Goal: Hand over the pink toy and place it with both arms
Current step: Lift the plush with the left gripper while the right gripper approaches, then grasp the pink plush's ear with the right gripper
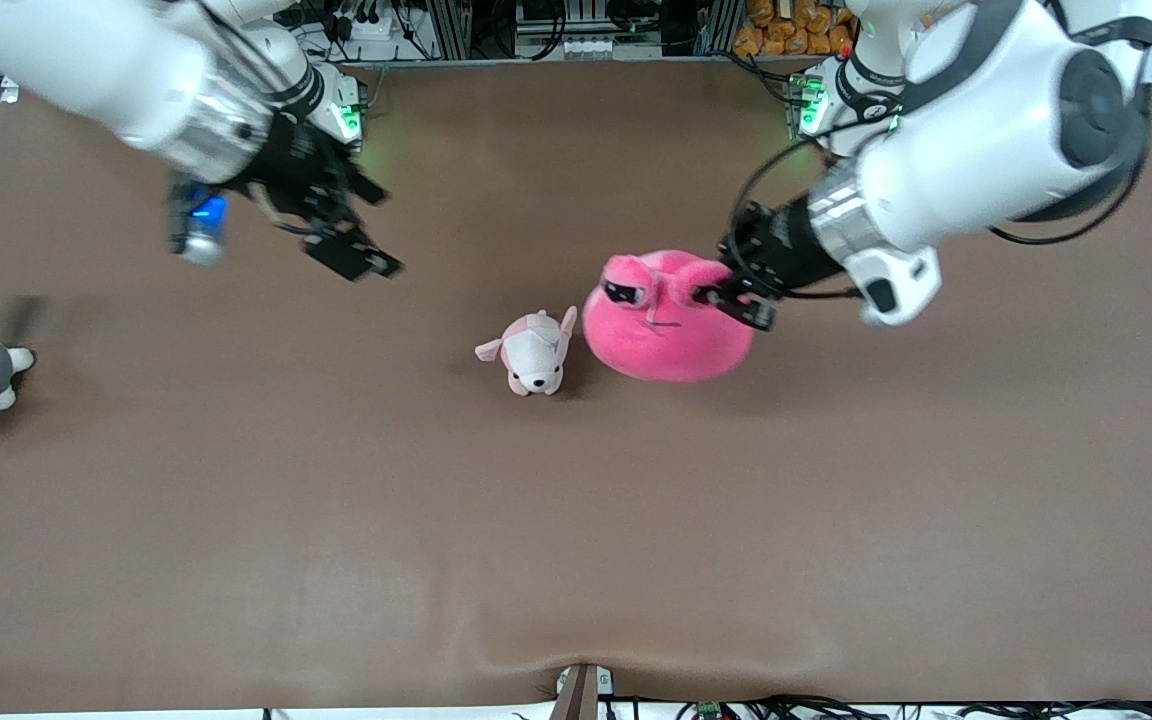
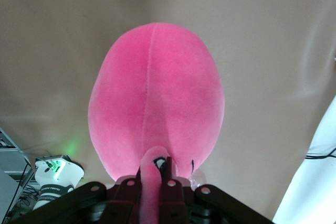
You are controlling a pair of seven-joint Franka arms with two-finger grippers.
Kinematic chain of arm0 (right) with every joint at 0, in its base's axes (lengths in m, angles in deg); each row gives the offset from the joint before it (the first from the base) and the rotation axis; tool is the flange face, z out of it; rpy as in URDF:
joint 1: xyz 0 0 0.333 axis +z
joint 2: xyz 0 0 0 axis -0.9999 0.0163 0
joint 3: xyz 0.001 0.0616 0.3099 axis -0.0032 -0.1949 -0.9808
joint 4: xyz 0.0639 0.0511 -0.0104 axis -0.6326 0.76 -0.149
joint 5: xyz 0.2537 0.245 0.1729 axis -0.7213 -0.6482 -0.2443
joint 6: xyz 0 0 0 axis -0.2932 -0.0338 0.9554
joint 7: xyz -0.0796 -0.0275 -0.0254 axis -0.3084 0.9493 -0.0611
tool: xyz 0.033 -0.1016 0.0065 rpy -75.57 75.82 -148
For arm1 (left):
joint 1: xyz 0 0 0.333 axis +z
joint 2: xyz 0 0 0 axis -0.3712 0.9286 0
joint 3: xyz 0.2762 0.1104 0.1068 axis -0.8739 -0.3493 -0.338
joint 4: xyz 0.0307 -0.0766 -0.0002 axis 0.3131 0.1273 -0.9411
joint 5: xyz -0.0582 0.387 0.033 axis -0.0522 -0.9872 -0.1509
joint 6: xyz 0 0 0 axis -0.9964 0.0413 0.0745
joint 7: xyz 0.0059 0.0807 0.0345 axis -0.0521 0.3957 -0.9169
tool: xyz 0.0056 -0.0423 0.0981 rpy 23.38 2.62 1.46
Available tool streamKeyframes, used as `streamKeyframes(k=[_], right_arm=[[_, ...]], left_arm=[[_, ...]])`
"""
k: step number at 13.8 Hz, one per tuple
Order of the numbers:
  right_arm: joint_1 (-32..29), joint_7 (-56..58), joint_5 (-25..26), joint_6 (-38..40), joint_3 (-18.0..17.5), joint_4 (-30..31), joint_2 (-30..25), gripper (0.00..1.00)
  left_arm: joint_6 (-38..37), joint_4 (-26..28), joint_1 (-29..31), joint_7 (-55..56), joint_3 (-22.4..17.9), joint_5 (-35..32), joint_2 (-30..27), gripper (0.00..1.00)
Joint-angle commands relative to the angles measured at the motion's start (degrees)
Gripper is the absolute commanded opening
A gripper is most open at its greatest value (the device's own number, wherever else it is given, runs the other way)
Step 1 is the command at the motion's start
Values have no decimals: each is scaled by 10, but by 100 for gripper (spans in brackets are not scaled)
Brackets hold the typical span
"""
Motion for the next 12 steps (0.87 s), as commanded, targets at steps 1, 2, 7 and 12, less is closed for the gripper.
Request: streamKeyframes(k=[1, 2, 7, 12], right_arm=[[26, -143, -6, -47, 9, -16, 27, 100], [28, -162, -6, -49, 9, -16, 29, 100], [96, -220, 37, -129, 9, -19, 65, 100], [122, -253, 54, -85, 9, -19, 66, 7]], left_arm=[[-2, -12, -20, 53, 4, -11, 0, 0], [1, -13, -36, 68, 3, -12, 0, 0], [34, -13, -78, 135, 5, -12, 1, 0], [98, -14, -118, 191, 2, -13, 11, 0]])
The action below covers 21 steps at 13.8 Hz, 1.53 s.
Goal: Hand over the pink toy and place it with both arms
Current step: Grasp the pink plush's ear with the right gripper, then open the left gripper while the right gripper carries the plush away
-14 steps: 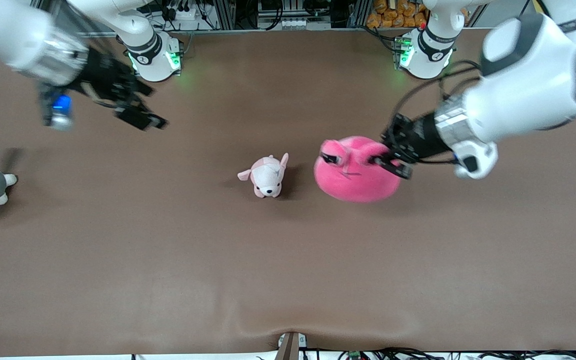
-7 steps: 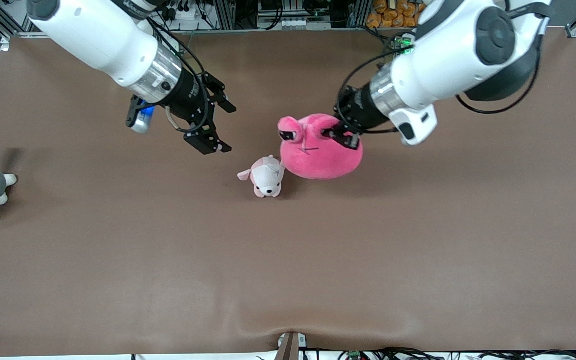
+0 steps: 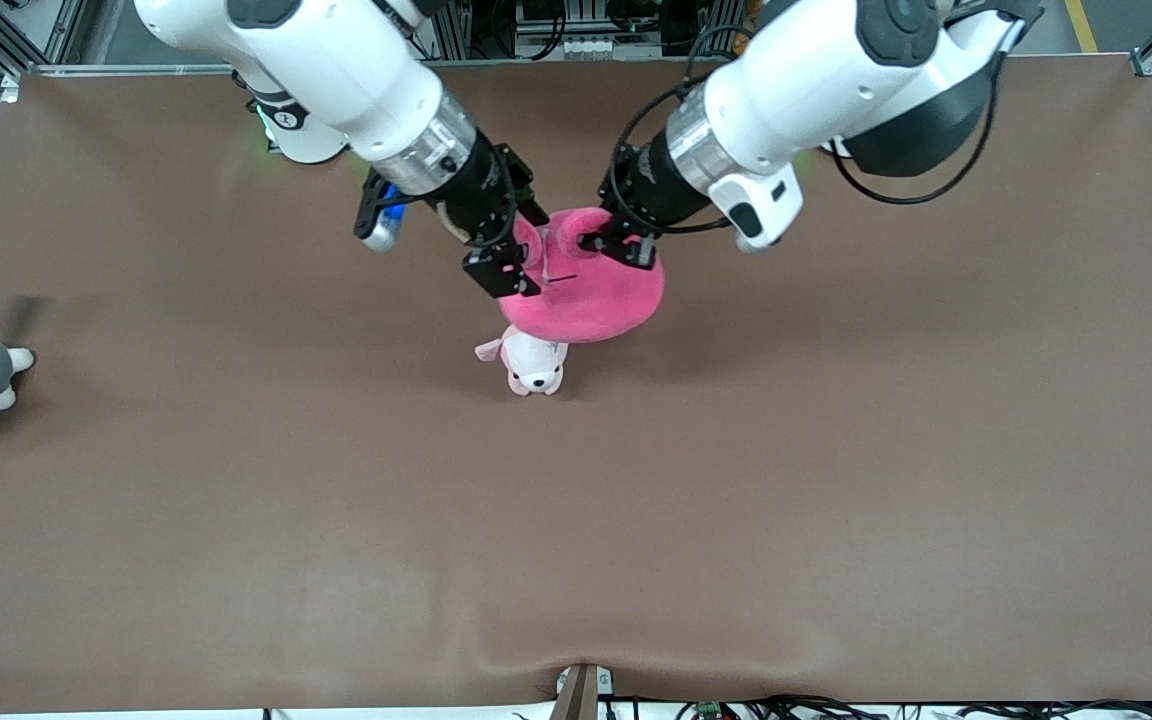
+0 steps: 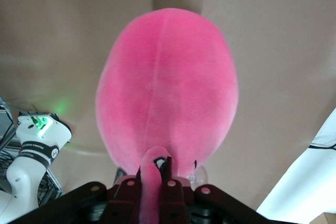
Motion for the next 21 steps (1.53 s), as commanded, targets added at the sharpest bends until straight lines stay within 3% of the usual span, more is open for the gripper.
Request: streamKeyframes(k=[1, 12, 13, 14, 15, 19, 21], right_arm=[[-1, -13, 8, 31, 7, -16, 5, 0], [-14, -9, 46, 65, 12, -36, 4, 0], [-17, -9, 56, 69, 12, -41, 4, 0], [-21, -8, 68, 78, 12, -51, 4, 0], [-35, -8, 77, 87, 12, -60, 4, 0], [-78, 16, 122, 101, 12, -59, 3, 0], [-132, 80, 124, 161, 12, -57, 4, 0]], left_arm=[[12, -13, -11, 18, 1, -9, 7, 0], [11, -13, 1, 14, -1, -7, 1, 0], [7, -13, 2, 16, -1, -5, -1, 39], [3, -13, 2, 17, -2, -6, -2, 90], [0, -13, 3, 16, -3, -10, -4, 100], [-63, -14, 41, -1, -3, -11, -28, 100], [-110, -14, 77, -70, -3, -10, -53, 100]])
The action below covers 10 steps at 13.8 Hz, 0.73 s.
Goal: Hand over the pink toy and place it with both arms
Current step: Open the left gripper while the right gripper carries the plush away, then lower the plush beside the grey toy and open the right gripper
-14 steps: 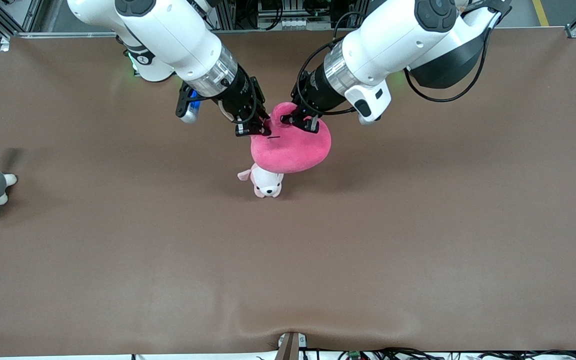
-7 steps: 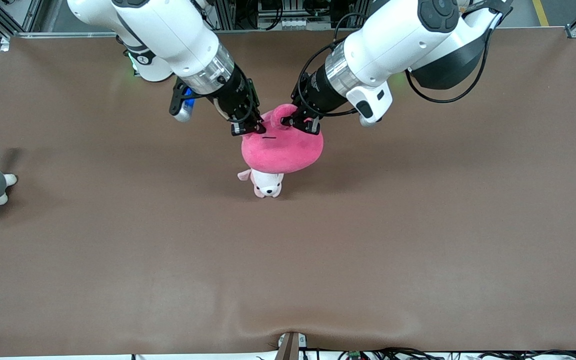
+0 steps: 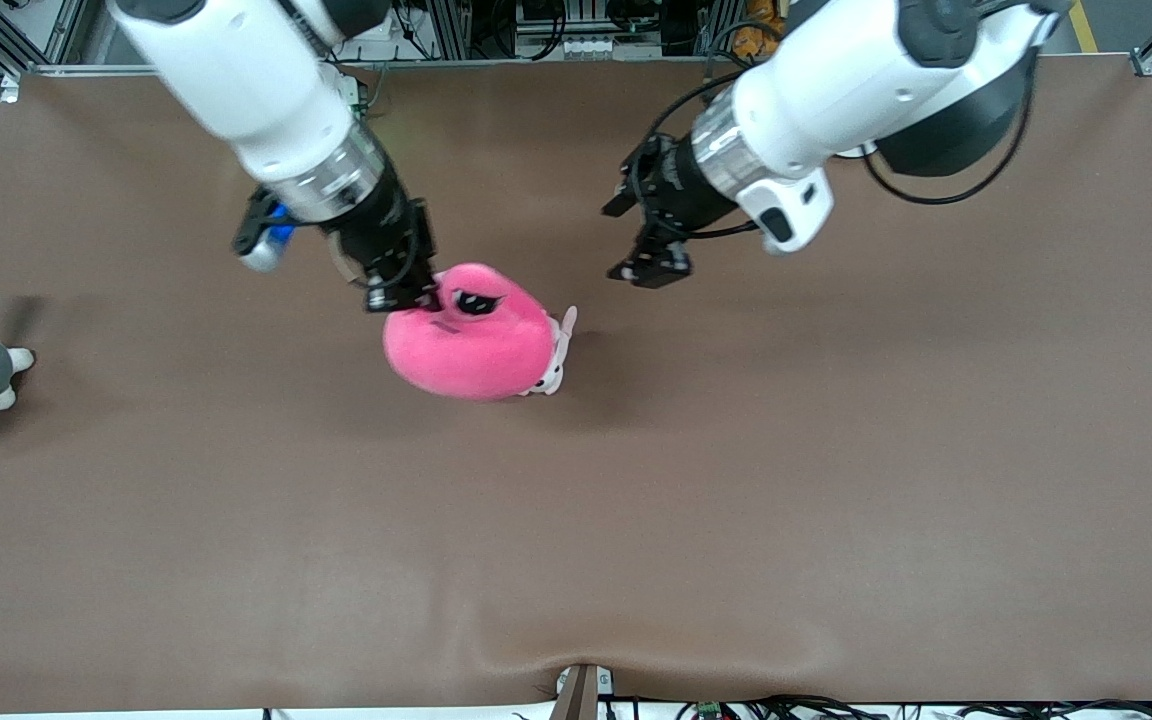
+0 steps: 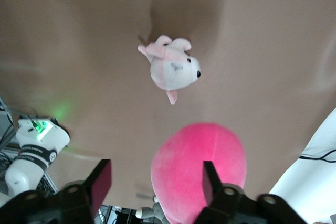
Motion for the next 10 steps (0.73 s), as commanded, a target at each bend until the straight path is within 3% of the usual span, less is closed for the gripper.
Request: streamKeyframes(k=[1, 5, 10], right_arm=[[-95, 91, 2, 53, -8, -9, 5, 0], [-217, 285, -35, 52, -7, 33, 38, 0], [-367, 541, -40, 22, -8, 112, 76, 0]], left_arm=[[-74, 1, 53, -91, 1, -10, -47, 100], [-169, 1, 151, -339, -2, -20, -70, 100], [-191, 2, 203, -627, -4, -126, -78, 100]])
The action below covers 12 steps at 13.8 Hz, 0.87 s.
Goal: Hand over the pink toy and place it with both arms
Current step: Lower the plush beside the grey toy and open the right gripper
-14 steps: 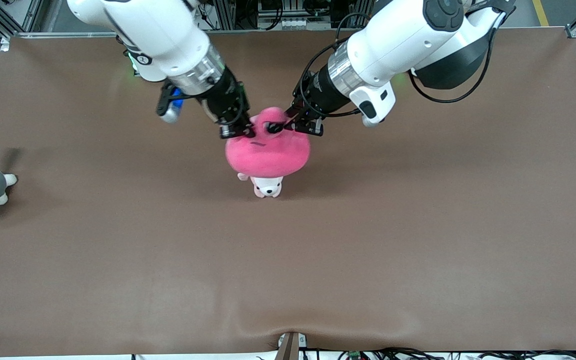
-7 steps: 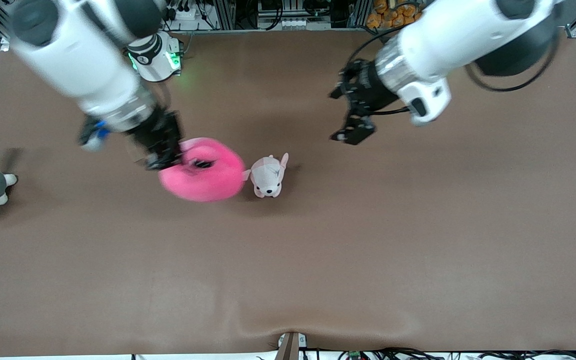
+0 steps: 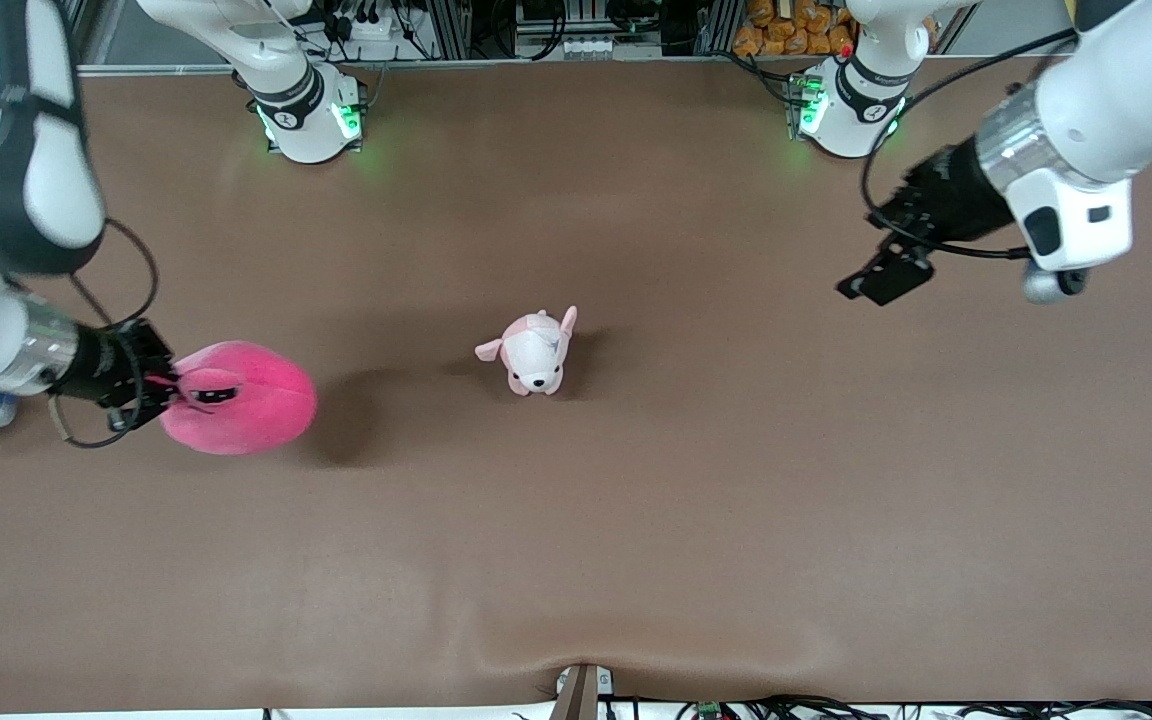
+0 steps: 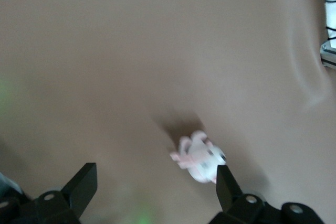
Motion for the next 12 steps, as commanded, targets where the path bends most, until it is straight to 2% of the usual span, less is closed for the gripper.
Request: streamKeyframes(k=[1, 5, 7, 8, 9, 11, 12], right_arm=[[-70, 114, -18, -25, -14, 59, 2, 0], [-121, 223, -62, -106, -14, 161, 15, 0], [-123, 233, -72, -104, -13, 164, 17, 0], [-124, 235, -72, -102, -13, 162, 23, 5], [-131, 238, -71, -91, -13, 149, 23, 99], [-125, 236, -66, -7, -14, 79, 23, 100], [-120, 237, -68, 39, -15, 21, 24, 100]], left_arm=[[-8, 5, 30, -128, 0, -34, -13, 100], [-42, 5, 77, -321, 0, -84, -14, 100], [-52, 5, 89, -396, 0, -105, -17, 100], [-52, 5, 96, -424, -1, -105, -18, 100], [-52, 5, 99, -446, -1, -105, -19, 100], [-52, 5, 108, -493, -2, -105, -32, 100], [-51, 5, 109, -519, -4, -105, -35, 100]])
